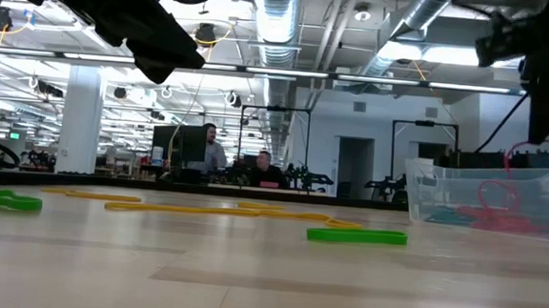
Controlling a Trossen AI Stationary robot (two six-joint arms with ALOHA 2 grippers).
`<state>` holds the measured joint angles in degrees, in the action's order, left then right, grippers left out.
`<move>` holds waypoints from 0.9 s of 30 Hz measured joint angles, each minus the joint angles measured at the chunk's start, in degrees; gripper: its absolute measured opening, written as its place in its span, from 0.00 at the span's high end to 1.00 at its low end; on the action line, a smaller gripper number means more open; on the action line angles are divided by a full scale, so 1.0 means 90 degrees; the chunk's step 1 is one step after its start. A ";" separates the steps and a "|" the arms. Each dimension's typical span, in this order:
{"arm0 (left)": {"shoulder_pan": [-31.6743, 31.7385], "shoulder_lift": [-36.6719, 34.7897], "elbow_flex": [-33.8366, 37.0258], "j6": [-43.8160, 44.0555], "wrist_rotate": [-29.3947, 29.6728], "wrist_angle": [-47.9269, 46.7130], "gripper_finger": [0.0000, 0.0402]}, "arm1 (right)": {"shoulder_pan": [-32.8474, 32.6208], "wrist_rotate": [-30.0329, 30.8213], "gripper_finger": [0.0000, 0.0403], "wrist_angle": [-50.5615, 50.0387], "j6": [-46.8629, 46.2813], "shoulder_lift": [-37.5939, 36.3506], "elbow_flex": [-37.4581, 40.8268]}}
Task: Pick and place items into bin
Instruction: Put the red rubber band into the transparent bin, then put the yellow rubber band into the transparent bin
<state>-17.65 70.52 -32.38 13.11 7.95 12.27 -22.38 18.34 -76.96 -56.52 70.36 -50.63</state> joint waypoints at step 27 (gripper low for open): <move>0.0000 0.0000 0.0000 0.1377 0.0358 -0.0316 0.76 | 0.1131 -0.1100 0.66 0.5995 0.3584 0.0219 0.0057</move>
<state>-17.65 70.52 -32.38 25.51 11.18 9.43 -12.20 8.44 -23.00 -24.26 72.34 -50.12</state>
